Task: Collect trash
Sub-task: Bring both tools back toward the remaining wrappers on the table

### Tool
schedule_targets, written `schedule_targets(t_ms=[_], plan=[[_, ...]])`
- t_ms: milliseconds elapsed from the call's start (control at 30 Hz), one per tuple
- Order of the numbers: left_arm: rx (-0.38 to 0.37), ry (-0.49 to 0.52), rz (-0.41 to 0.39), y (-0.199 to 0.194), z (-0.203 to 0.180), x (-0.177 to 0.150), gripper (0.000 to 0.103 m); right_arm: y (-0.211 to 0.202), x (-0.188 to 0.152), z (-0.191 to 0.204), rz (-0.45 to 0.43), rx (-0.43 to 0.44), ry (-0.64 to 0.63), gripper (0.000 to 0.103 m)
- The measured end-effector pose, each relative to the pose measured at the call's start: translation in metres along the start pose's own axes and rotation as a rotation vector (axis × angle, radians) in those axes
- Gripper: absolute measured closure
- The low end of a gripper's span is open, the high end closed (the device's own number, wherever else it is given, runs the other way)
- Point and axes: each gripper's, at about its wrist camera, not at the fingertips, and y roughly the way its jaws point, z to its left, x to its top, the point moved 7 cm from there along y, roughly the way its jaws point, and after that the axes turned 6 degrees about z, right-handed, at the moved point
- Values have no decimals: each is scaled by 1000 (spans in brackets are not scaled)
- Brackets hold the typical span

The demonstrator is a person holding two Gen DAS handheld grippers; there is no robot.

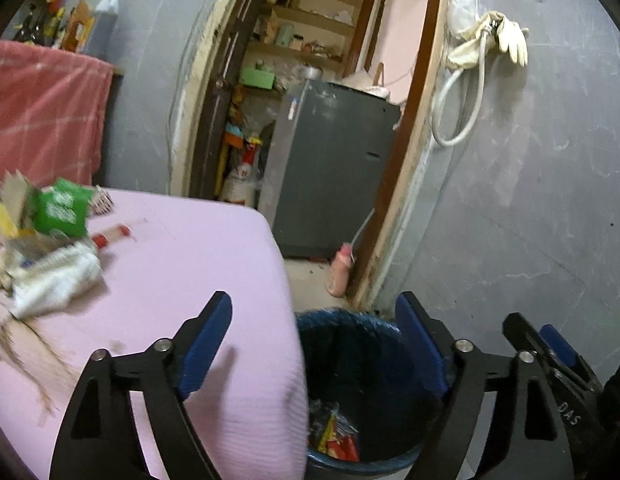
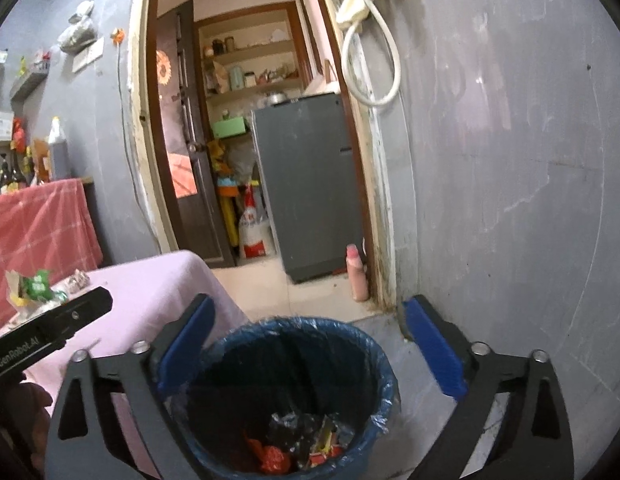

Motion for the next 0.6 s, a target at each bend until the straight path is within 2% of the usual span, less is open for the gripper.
schedule_targets(t_ms=[167,367,600], plan=[[38,4,-44,-22,21,14,5,-8,13,21,-40,26,-26,0],[81,-26,-101,-57,56,26,3,-19,25,61,-81,81,-73,0],[157,-86,-196,-112,114,36,3,-26,33,118,-88,175,-101,0]])
